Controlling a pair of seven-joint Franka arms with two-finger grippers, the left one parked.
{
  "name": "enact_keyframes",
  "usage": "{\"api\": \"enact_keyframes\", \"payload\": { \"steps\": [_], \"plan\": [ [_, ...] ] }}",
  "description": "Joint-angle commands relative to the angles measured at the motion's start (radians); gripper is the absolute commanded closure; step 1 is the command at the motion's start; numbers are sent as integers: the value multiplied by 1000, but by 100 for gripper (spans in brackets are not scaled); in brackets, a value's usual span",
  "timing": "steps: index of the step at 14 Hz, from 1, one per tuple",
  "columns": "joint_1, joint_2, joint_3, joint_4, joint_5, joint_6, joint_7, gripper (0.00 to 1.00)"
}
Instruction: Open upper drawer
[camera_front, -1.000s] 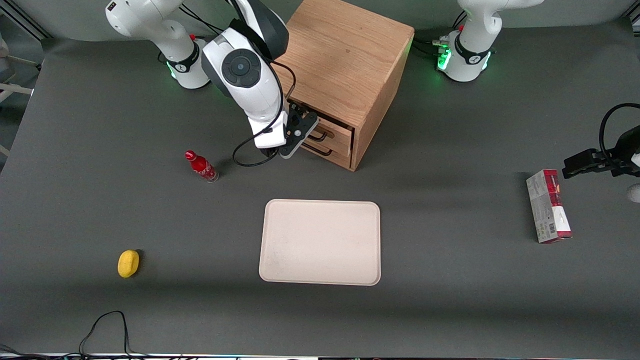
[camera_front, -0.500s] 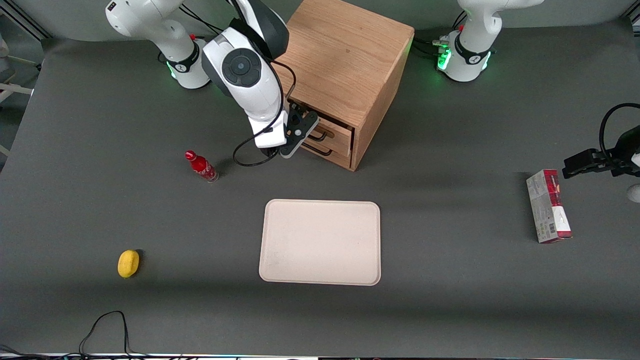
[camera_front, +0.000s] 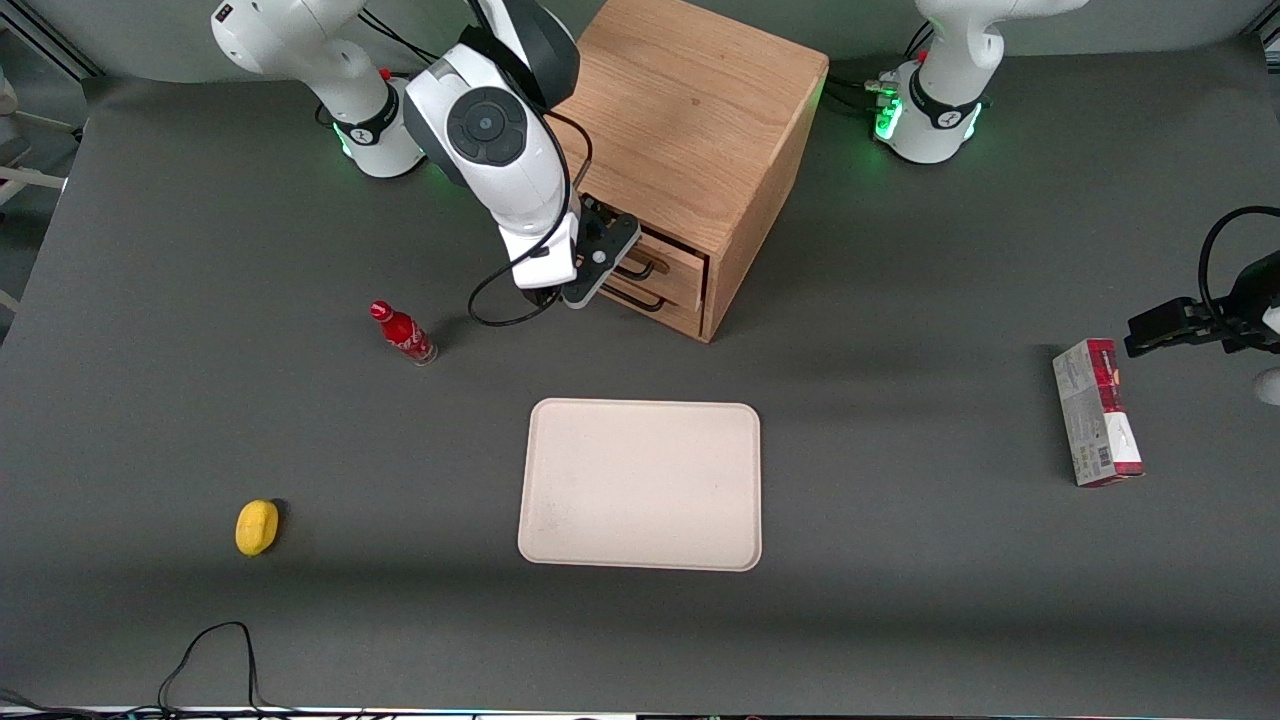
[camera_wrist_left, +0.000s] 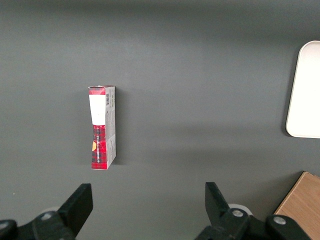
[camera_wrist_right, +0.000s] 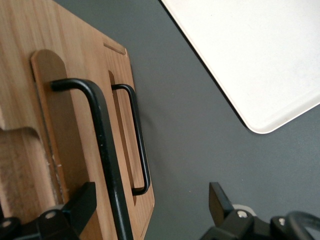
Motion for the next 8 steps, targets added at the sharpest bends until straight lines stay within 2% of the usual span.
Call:
{"api": "enact_keyframes", "payload": {
  "steps": [1,8],
  "plan": [
    [4,19,-8,17,-14,-9,-34,0],
    [-14,74,-14,26,-16,39,-37,0]
  ]
}}
